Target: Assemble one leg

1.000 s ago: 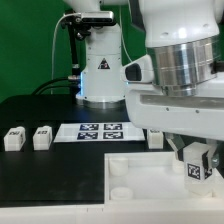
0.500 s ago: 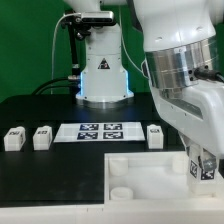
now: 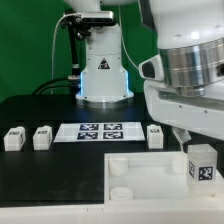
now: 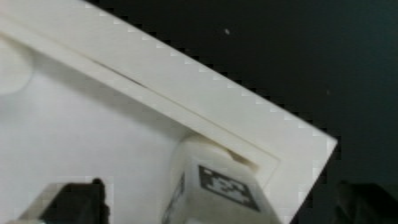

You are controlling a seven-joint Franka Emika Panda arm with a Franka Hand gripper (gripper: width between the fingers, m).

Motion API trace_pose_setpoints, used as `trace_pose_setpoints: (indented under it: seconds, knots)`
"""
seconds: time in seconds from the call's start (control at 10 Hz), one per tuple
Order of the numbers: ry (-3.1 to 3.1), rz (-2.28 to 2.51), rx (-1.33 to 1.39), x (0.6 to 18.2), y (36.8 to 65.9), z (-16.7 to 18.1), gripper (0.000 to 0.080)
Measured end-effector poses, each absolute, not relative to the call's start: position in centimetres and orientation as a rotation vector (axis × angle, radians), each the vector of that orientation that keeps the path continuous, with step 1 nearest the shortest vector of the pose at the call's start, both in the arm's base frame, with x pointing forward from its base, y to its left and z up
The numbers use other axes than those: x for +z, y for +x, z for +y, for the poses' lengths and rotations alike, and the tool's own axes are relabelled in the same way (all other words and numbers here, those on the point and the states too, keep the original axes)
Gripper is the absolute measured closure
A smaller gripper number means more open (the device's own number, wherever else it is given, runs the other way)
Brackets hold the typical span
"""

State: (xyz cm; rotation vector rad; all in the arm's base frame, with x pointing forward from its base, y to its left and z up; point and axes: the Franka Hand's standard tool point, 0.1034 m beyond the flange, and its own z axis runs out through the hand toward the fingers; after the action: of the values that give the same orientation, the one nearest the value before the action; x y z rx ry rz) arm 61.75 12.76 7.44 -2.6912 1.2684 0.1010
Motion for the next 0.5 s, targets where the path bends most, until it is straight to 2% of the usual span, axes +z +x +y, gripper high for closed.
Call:
trace_pose_setpoints:
  seconds: [0.3,0.5]
  knots:
    - [-2.876,0.741,0.053,7.38,61.77,12.49,0.0150]
    - [-3.001,0.218,-0.018,7.66,62.36,12.29,0.0150]
